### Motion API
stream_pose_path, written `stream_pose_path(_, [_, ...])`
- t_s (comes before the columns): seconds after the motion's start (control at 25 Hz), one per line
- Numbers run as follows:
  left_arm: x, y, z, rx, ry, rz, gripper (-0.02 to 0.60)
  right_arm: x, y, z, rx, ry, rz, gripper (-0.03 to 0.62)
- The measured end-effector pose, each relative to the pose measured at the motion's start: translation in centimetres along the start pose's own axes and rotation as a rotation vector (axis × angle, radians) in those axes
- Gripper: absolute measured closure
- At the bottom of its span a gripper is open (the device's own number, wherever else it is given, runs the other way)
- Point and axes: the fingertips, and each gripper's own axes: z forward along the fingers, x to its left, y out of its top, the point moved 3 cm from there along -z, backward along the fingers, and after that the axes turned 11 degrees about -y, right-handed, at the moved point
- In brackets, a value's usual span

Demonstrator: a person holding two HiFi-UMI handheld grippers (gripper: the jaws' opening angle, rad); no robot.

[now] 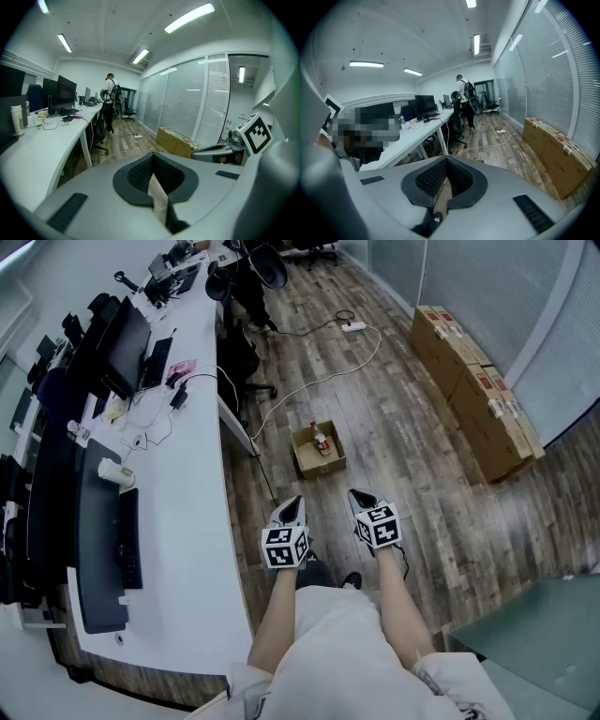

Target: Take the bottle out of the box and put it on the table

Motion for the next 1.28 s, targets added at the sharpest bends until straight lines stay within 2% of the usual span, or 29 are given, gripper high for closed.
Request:
stream_pose_path(0.36, [-0.8,-0.5,2.0,0.011,0.004,-0.01,0.569,-3.4,-0.4,-0.5,0.012,-0.017,0.02,0.556])
stream_pose_path(0.56, [-0.4,0.5,3.3,-0.017,0.0,-0.003,0.569,-5.3,0.3,0.8,-0.021,-0.047,0.062,0.556])
stream_pose_path(1.0, [3.8,2.4,7.9,-0.005,0.04,0.009,0.569,-7.6,2.5,7.0,0.002,0.001,0.09,0.556])
stream_pose_path(1.16, [6.1,2.6,9.5,-0.005,0.04,-0.038,0.569,-7.9,2.6,9.9,0.041,0.019,0.104,0.556])
stream_pose_path(1.28, [8.7,4.2,12.1,-0.019,0.035,-0.054,0.569,-8.5,4.5,13.1,0.04,0.028,0.094,0.556])
